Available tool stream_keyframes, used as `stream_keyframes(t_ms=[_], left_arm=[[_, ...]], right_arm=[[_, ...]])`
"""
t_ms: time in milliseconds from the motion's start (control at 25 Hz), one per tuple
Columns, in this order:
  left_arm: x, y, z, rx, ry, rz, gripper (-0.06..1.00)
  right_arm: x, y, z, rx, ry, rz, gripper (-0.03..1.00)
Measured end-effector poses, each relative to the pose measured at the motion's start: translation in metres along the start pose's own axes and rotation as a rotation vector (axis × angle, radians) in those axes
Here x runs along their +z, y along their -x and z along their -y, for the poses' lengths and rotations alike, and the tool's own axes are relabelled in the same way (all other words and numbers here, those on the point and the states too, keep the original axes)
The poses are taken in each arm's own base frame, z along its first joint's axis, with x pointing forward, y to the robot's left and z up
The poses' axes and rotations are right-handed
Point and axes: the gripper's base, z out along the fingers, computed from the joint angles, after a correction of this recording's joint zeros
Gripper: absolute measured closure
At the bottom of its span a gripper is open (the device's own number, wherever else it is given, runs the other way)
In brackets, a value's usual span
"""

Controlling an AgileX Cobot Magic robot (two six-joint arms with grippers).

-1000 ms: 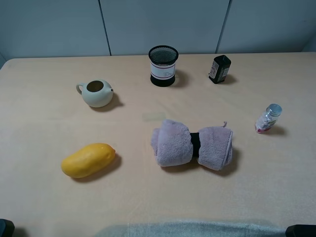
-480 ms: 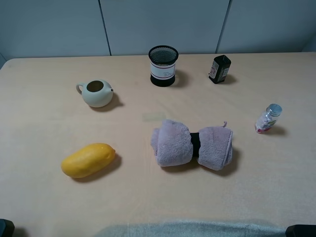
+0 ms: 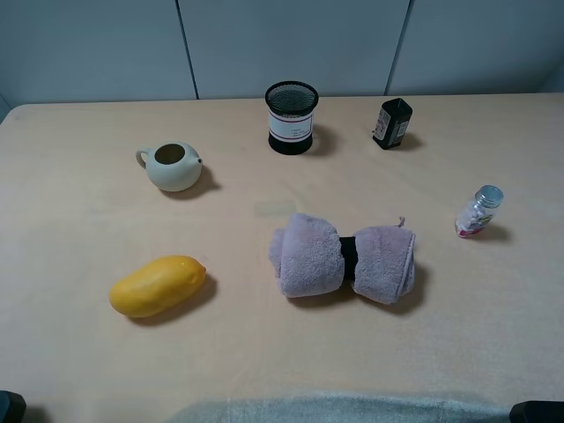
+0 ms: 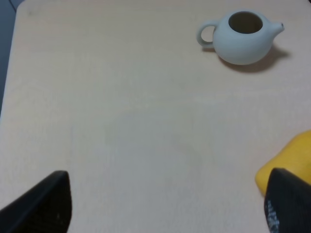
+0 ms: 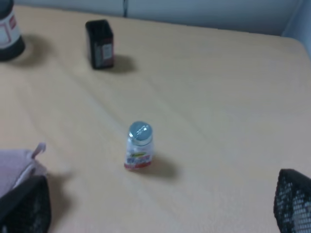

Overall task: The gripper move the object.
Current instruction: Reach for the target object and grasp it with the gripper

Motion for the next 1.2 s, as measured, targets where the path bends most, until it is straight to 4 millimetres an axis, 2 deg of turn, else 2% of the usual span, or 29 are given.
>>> stream_keyframes(t_ms=[240,520,920,1200], left_arm=[[0.000,0.000,0.000,0.000,0.000,0.000,0.15],[0.000,0.000,0.000,0.000,0.000,0.000,0.15],[0.000,0.000,0.000,0.000,0.000,0.000,0.15],[0.000,0.000,0.000,0.000,0.000,0.000,0.15]], right_arm=[[0.025,0.021,-0.004,-0.099,0.109,-0.103,0.28],[0.050,0.030,-0.010,-0.179,0.221,-0.163,0.28],[0.074,0.039,-0.013,-0.268,0.307,-0.200,0.28],[0.093,0.059,-0.026,-0.411,0.391,-0.244,0.28]])
